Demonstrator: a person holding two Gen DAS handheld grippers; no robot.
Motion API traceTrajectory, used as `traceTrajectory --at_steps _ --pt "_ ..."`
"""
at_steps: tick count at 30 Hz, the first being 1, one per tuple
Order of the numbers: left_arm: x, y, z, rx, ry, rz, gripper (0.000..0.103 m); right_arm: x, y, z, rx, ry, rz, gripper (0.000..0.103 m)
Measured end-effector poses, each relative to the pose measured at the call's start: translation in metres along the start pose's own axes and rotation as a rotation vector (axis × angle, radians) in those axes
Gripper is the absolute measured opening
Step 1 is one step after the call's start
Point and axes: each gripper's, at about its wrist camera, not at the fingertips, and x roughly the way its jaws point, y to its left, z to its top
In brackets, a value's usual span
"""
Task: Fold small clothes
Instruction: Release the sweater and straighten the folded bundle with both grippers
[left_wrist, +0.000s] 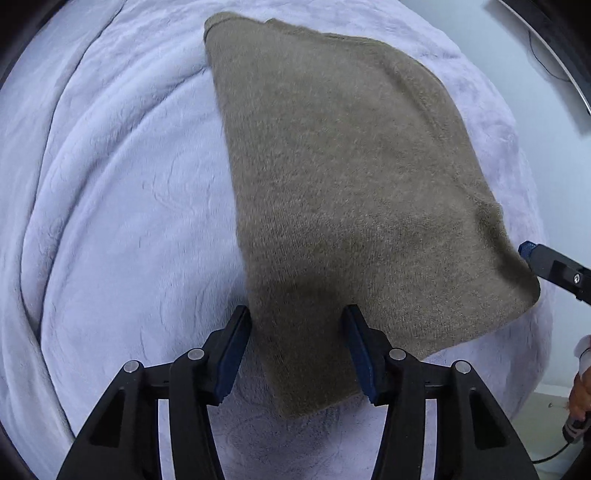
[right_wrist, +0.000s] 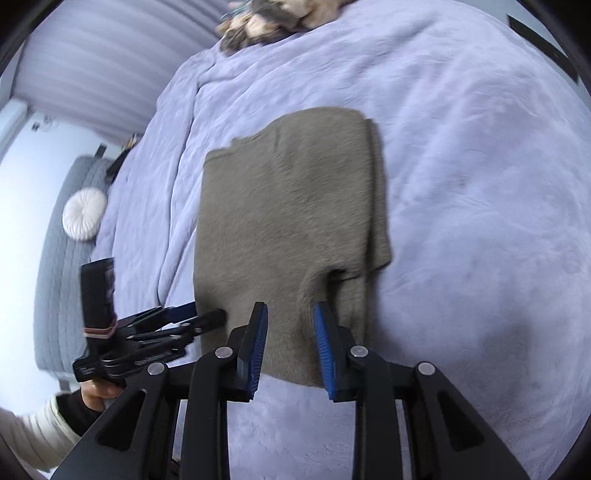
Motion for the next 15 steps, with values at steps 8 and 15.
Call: traceTrajectory --at_steps 8,15 --pt "-0.009 0.003 -0.010 -0.031 -0.001 0.023 0.063 0.047 -0.018 -0.018 -0.081 0.128 -0.241 0.013" --pt "-0.039 0.012 -0.012 -0.094 -0.061 0.112 0.063 0.021 -0.047 -0.022 0.091 0.075 -0.176 0.019"
